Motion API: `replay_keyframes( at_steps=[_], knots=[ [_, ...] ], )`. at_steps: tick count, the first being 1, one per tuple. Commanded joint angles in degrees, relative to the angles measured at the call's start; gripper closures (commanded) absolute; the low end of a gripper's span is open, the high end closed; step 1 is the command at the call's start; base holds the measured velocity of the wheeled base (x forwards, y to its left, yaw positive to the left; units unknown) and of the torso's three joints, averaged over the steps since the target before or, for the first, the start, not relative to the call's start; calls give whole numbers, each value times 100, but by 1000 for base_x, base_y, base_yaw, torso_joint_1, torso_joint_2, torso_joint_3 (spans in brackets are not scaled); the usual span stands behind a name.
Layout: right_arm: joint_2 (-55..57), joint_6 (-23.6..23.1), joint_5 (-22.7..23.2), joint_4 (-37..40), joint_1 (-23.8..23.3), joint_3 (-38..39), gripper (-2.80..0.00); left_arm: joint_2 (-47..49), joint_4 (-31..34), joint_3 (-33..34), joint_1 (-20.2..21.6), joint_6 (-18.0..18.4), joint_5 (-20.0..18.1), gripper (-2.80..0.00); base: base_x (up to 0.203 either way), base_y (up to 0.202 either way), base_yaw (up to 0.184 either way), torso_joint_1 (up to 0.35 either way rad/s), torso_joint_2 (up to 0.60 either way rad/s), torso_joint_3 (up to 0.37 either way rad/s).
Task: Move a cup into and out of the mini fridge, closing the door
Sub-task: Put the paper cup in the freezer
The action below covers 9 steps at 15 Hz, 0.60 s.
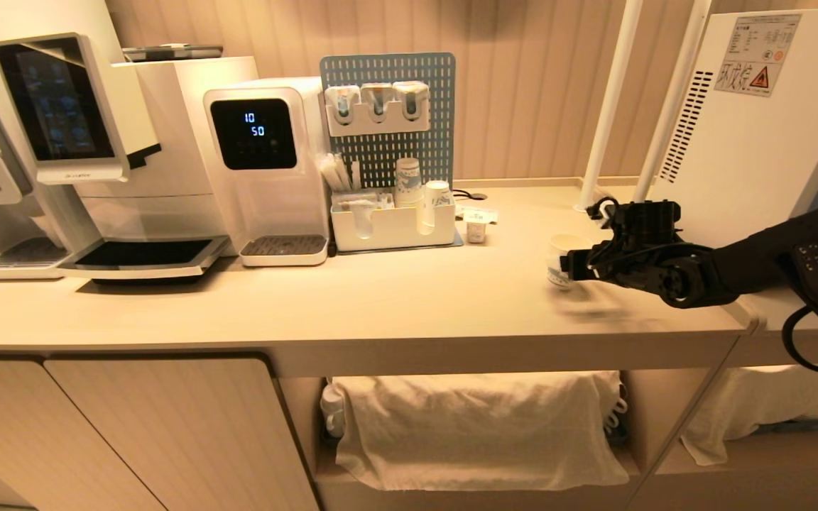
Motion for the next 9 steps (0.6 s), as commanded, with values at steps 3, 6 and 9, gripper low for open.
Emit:
replay_keyframes(
  at_steps=[3, 6, 9],
  knots=[
    [81, -2, 10, -21, -52, -131, -280, 9, 2, 9, 0, -2, 2, 0, 0, 0, 0, 0, 0, 0],
    [60, 36, 11, -112, -52, -44, 0, 0, 2, 9, 0, -2, 2, 0, 0, 0, 0, 0, 0, 0],
    [48, -29, 8, 11, -44, -17, 0, 1, 2, 9, 0, -2, 2, 0, 0, 0, 0, 0, 0, 0]
  ],
)
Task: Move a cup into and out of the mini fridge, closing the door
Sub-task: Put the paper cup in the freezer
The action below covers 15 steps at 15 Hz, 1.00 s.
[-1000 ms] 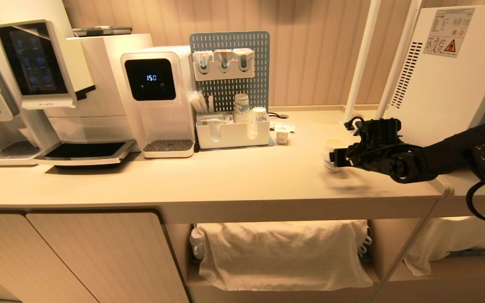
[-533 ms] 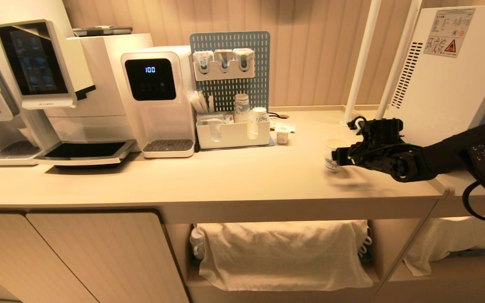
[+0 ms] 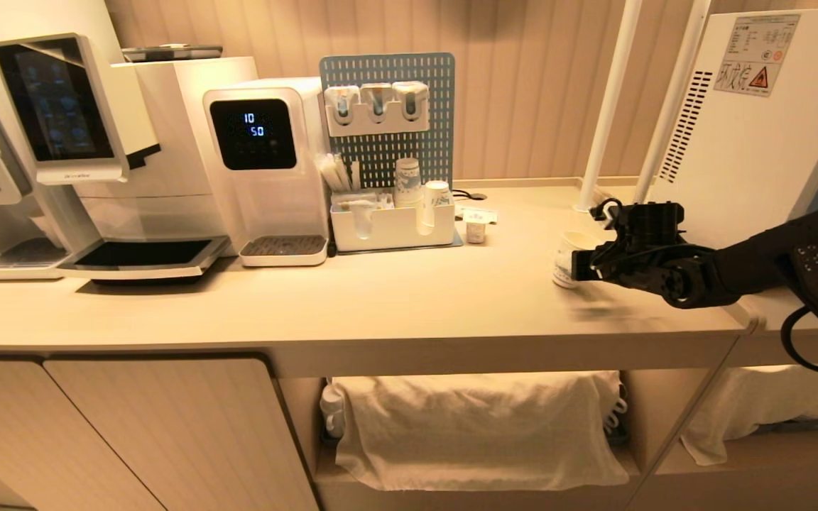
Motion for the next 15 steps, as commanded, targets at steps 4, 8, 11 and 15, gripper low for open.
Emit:
replay_keyframes(
  at_steps=[4, 8, 11, 15],
  knots=[
    [-165, -8, 12, 18, 24, 281, 0, 0, 2, 9, 0, -2, 5, 0, 0, 0, 0, 0, 0, 0],
    [-600, 7, 4, 358, 70, 449, 0, 2, 2, 9, 0, -2, 5, 0, 0, 0, 0, 0, 0, 0],
    [-1113, 6, -4, 928, 79, 634, 0, 0, 2, 9, 0, -2, 5, 0, 0, 0, 0, 0, 0, 0],
    [-1673, -211, 1, 1302, 89, 994, 0, 0, 2, 9, 0, -2, 5, 0, 0, 0, 0, 0, 0, 0]
  ],
)
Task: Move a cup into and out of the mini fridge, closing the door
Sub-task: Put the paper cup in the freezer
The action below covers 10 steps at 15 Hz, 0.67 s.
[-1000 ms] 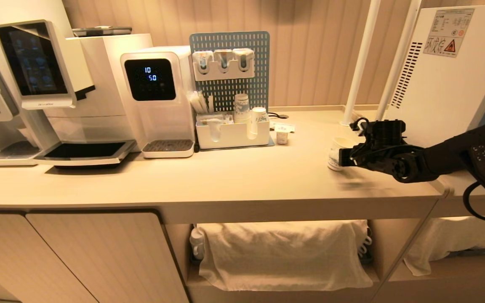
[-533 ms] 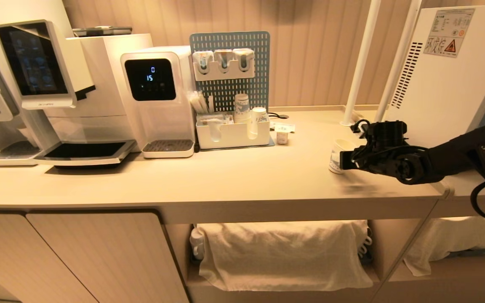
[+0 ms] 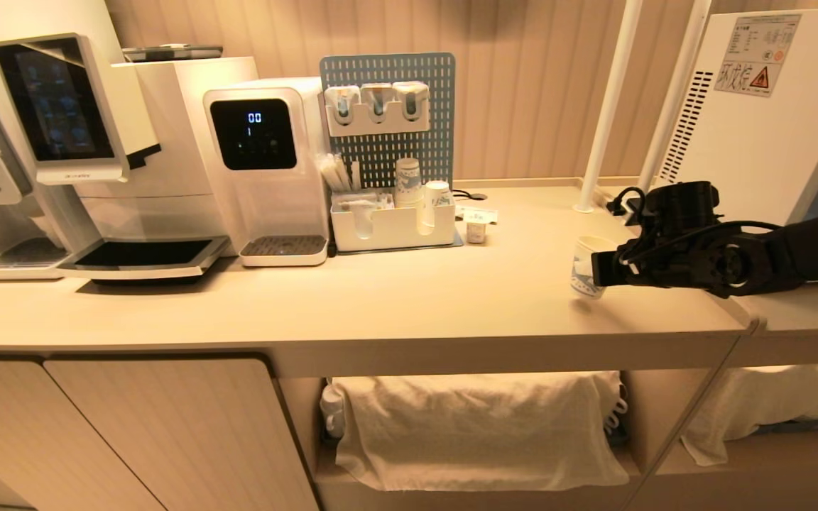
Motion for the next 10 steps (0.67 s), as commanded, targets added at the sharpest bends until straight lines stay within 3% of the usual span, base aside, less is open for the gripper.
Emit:
replay_keyframes(
  at_steps=[1, 4, 10],
  knots=[
    [-416, -71, -3, 253, 2, 125, 0, 0, -1, 9, 0, -2, 2, 0, 0, 0, 0, 0, 0, 0],
    [-780, -279, -174, 537, 30, 340, 0, 1, -1, 9, 0, -2, 2, 0, 0, 0, 0, 0, 0, 0],
    [-2144, -360, -341, 1089, 87, 1889, 0, 0, -1, 9, 0, -2, 2, 0, 0, 0, 0, 0, 0, 0]
  ],
)
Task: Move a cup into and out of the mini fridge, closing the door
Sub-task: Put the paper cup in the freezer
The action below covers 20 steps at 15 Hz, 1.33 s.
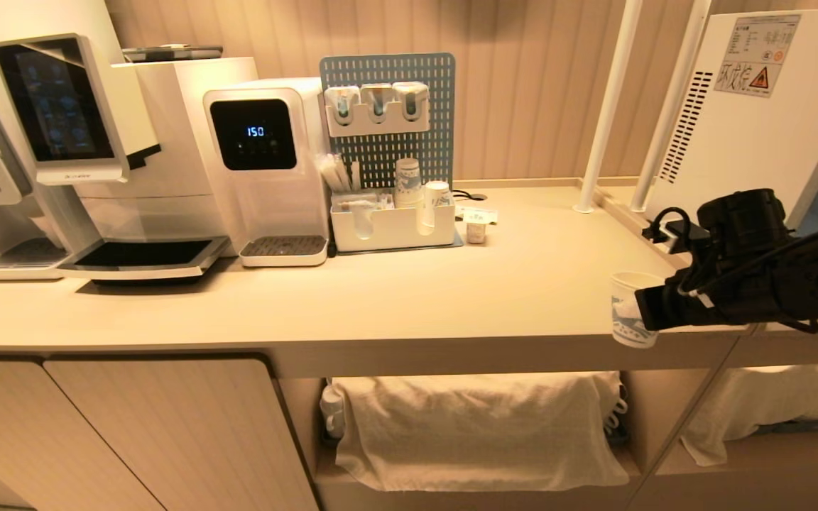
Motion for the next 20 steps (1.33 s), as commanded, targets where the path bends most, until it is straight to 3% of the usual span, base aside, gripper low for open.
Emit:
replay_keyframes(
  at_steps=[1, 9, 15, 20],
  knots=[
    [-725, -12, 6, 155, 30, 404, 0, 0, -1, 9, 0, -4, 6, 0, 0, 0, 0, 0, 0, 0],
    [-2556, -134, -12, 1660, 84, 842, 0, 0, -1, 9, 0, -11, 6, 0, 0, 0, 0, 0, 0, 0],
    [-4027, -172, -168, 2483, 84, 1624, 0, 8, -1, 9, 0, -4, 6, 0, 0, 0, 0, 0, 0, 0],
    [-5335, -194, -310, 2263, 89, 2859, 0, 0, -1, 9, 0, -4, 6, 0, 0, 0, 0, 0, 0, 0]
  ],
)
